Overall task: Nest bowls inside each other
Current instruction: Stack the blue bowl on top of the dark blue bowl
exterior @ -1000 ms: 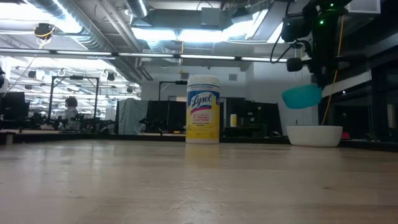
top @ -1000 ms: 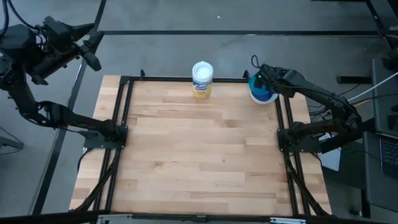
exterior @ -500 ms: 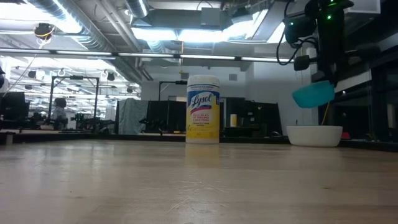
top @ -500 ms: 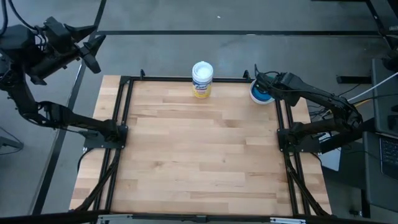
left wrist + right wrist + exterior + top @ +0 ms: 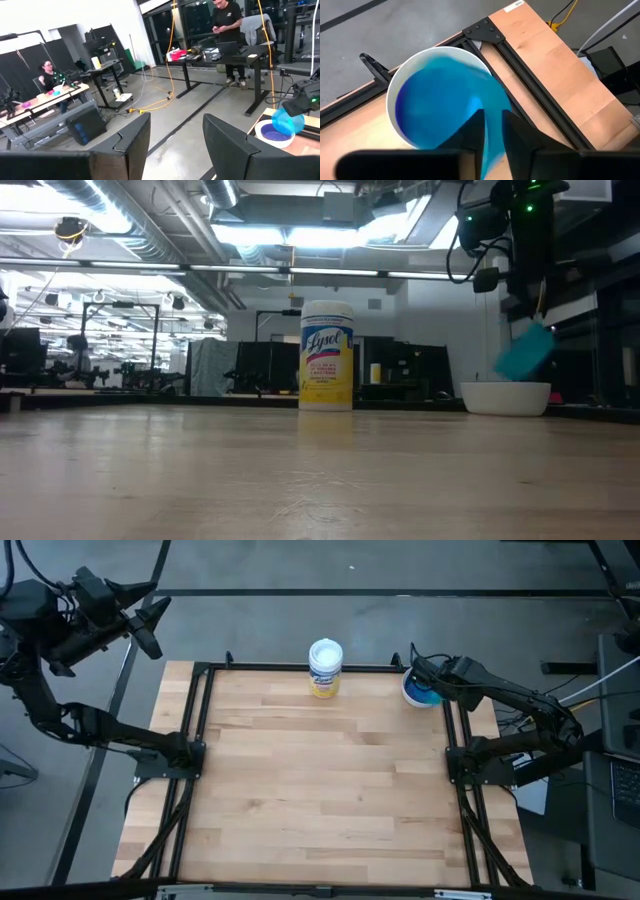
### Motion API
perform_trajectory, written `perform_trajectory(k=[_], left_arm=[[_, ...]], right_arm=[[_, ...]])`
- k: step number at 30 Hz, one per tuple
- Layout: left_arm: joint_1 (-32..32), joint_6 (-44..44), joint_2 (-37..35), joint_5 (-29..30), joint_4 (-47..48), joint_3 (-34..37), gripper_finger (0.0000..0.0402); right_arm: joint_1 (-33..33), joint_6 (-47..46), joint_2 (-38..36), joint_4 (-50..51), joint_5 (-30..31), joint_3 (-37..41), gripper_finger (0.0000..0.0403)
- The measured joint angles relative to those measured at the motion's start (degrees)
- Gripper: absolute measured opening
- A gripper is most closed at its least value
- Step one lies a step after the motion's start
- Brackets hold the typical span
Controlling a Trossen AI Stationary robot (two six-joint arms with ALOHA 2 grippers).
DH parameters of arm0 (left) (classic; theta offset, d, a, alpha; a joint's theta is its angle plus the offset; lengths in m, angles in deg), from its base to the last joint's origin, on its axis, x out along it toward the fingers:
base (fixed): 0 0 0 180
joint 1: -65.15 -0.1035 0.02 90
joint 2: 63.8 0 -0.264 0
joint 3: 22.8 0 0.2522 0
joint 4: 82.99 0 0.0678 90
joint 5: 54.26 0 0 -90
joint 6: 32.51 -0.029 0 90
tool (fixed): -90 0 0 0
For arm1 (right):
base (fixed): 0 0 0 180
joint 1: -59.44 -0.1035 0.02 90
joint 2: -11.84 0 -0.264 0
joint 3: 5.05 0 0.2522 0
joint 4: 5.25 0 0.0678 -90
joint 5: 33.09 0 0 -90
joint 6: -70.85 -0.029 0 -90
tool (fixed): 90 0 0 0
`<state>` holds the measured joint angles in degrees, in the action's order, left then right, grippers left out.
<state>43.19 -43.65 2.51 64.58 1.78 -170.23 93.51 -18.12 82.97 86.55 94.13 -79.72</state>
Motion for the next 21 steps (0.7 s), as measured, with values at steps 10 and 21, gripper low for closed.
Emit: perform_trajectory(k=[10,21], left_arm=[[0.00,-0.04,0.11,1.70,0.00,0.00,0.0178],[0.00,0.11,0.11,1.75,0.09,0.00,0.0178]], right_arm=[[0.02,0.32,0.00,-5.02,2.60,-0.02,0.0123],[-4.05,31.20,-0.05,-33.02,-15.98,-0.15,0.0126]])
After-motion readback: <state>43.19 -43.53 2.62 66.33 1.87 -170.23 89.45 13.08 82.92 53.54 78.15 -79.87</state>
